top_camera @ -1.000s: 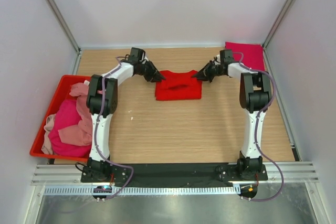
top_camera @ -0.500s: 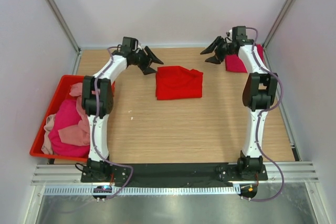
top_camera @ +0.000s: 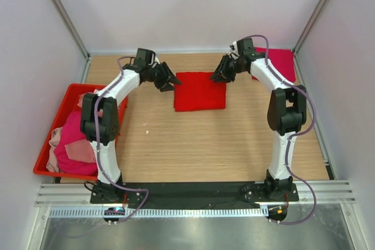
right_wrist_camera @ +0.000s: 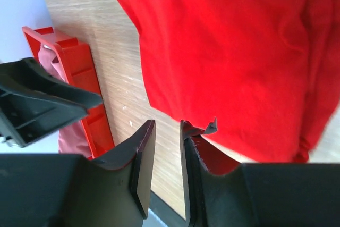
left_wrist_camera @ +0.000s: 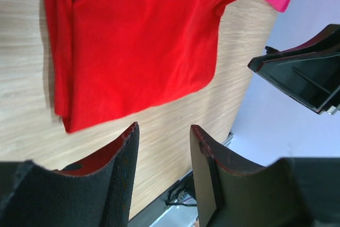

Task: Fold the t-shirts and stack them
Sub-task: Fold the tshirt

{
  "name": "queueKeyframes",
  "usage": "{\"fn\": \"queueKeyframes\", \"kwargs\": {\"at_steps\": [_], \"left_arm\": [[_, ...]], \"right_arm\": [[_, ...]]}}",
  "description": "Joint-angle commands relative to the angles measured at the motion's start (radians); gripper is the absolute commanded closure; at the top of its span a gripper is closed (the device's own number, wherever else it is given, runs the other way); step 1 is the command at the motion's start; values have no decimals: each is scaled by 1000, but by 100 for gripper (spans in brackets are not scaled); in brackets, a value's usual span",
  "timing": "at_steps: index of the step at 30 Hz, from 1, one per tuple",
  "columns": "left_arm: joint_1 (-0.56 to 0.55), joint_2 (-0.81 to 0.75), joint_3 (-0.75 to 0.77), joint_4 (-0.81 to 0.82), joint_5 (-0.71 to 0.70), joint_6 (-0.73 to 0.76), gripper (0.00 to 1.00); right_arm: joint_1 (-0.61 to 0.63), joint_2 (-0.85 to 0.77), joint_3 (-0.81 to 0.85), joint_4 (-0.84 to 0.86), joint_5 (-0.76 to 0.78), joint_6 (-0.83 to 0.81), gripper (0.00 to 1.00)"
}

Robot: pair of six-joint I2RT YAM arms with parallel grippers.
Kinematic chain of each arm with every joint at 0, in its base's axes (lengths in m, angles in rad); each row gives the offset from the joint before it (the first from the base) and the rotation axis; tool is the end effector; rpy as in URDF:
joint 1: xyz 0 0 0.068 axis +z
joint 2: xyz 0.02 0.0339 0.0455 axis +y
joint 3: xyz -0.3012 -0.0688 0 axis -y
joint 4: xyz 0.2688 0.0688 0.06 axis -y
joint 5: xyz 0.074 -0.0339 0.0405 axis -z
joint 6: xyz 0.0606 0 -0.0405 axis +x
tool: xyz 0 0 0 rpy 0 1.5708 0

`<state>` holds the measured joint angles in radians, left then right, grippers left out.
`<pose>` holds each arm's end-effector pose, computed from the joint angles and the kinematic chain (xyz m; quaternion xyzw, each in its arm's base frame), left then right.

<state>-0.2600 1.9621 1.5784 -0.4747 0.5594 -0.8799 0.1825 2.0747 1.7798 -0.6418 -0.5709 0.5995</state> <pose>0.4638 -0.1567 0.2521 -0.1831 0.8872 -0.3987 0.1426 0.4996 0.1255 0.2559 0.1028 0.9101 0.3614 0.1746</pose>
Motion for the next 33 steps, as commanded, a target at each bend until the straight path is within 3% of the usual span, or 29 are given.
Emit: {"fn": "queueKeyframes", "kwargs": {"at_steps": [1,5,9,14,25,32,33], "left_arm": [[-13,66,3,122,22,-24,56],[-18,147,43,261,16,-63,54],[-16,303,92,558,59,-189,54],[-8,440,147,737,42,-323,55],[28,603,238,749,51,-367,57],[34,615,322,688,63,-352,57],[36,603,356,633,71,-340,57]], "right_arm": [[-2,50,6,149,-23,35,68],[-2,165,-25,380,-66,156,70],[-9,272,-25,612,-116,281,78],[-50,403,-19,930,-110,454,82],[-120,610,141,1016,-109,574,75],[-137,558,205,834,-73,467,70],[-133,552,237,733,-84,439,69]]}}
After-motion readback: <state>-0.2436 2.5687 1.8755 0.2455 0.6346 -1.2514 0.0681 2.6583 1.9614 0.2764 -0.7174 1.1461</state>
